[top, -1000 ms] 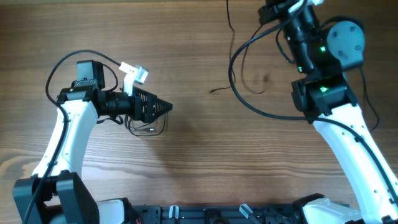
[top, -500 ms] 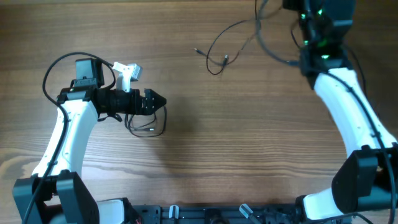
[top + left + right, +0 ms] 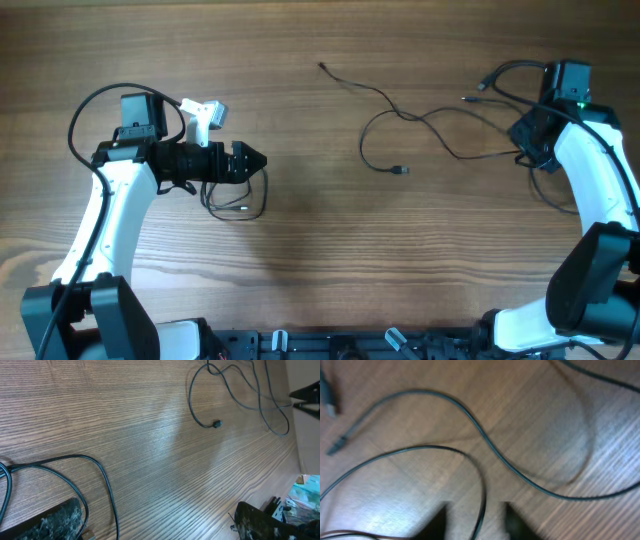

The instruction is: Untangle cables

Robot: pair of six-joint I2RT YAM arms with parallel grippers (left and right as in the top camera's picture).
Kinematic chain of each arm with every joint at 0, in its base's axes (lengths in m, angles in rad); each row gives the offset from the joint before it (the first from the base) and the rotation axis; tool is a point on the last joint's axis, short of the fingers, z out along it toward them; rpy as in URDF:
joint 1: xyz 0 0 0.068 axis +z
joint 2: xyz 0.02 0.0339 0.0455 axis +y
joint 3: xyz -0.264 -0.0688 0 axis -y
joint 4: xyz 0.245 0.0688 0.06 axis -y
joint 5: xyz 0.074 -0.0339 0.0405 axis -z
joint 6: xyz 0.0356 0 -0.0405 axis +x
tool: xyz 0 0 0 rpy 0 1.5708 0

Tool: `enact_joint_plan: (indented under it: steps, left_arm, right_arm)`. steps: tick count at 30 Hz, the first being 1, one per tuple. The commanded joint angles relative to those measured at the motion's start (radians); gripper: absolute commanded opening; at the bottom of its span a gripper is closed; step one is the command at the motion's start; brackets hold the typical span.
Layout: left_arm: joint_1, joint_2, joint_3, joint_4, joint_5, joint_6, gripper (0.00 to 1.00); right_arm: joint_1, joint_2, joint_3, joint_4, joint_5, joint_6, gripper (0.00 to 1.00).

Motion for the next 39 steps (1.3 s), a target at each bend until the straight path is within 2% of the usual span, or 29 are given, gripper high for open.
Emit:
enact_joint_plan:
  steps: [1,3,4,6,7,8,10,12,16,20,23,27,29,34,36,39]
  left_arm:
    - [0.001,0.006,-0.006,0.003,0.002,-0.002,1.00]
    - [0.001,0.006,-0.006,0.003,0.002,-0.002,1.00]
    - [0.001,0.006,-0.006,0.003,0.002,-0.002,1.00]
    - [0.001,0.006,-0.006,0.003,0.002,-0.002,1.00]
    - [0.001,0.006,-0.006,0.003,0.002,-0.002,1.00]
    - [0.001,0.006,-0.006,0.003,0.002,-0.002,1.00]
    - [0.001,0.006,-0.006,0.004,0.002,-0.002,1.00]
    - [0.001,0.006,-0.006,0.006,0.002,-0.002,1.00]
    - [0.001,0.006,-0.006,0.006,0.002,-0.008,1.00]
    - [0.001,0.006,-0.006,0.006,0.002,-0.014,1.00]
    - [0.001,0.006,-0.006,-0.002,0.001,-0.028,1.00]
    - [0.001,0.006,-0.006,-0.002,0.001,-0.029,1.00]
    - [0.001,0.006,-0.006,-0.002,0.001,-0.036,1.00]
    - [0.001,0.006,-0.006,-0.002,0.001,-0.040,1.00]
    - [0.001,0.006,-0.006,-0.001,0.001,-0.054,1.00]
    - [0.001,0.006,-0.006,0.001,-0.010,-0.054,1.00]
  right_arm:
    - [-0.003,0.000,-0.012,-0.030,0.023,-0.026,1.00]
    - [-0.003,0.000,-0.007,-0.017,-0.073,-0.110,1.00]
    - [-0.003,0.000,0.007,-0.002,-0.216,-0.201,1.00]
    - [-0.003,0.000,0.028,0.036,-0.430,-0.295,1.00]
    - [-0.002,0.000,0.028,0.086,-0.608,-0.407,1.00]
    - [0.006,0.000,0.028,0.126,-0.780,-0.530,0.93]
    - [0.045,0.001,0.028,0.161,-0.808,-0.583,0.64]
    - [0.106,0.005,0.028,0.184,-0.779,-0.626,0.04]
    - [0.284,0.087,0.028,0.240,-0.672,-0.667,0.04]
    - [0.380,0.251,0.028,0.399,-0.671,-0.474,0.04]
    - [0.380,0.352,0.028,0.533,-0.606,-0.270,0.04]
    - [0.380,0.420,0.028,0.648,-0.575,-0.153,0.04]
    - [0.380,0.462,0.028,0.720,-0.480,-0.074,0.04]
    - [0.354,0.500,0.027,0.977,-0.100,-0.064,0.04]
    - [0.304,0.500,0.027,1.001,-0.033,-0.064,0.04]
    - [0.203,0.500,0.027,0.970,-0.032,-0.065,0.04]
